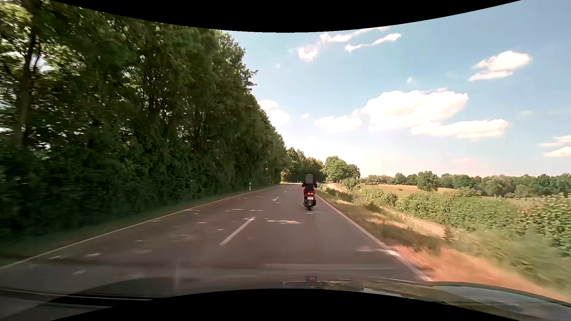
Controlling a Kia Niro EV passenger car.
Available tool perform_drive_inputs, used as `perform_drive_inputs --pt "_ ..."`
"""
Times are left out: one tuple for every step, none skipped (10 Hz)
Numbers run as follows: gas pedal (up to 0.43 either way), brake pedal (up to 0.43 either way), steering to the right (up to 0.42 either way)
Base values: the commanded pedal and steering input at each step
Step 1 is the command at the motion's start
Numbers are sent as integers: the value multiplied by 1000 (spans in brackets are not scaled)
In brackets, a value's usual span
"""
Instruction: Follow the waypoints while adhering to traffic rules and regulations
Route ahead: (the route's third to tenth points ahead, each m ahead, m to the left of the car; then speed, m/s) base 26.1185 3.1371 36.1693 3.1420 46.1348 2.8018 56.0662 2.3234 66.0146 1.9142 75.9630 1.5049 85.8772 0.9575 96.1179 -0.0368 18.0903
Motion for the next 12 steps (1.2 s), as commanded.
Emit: perform_drive_inputs --pt "228 12 0" --pt "228 12 0" --pt "228 12 0" --pt "228 12 0" --pt "228 12 0" --pt "228 12 0" --pt "228 12 0" --pt "240 12 1" --pt "240 12 3" --pt "240 12 3" --pt "240 12 4" --pt "240 12 4"
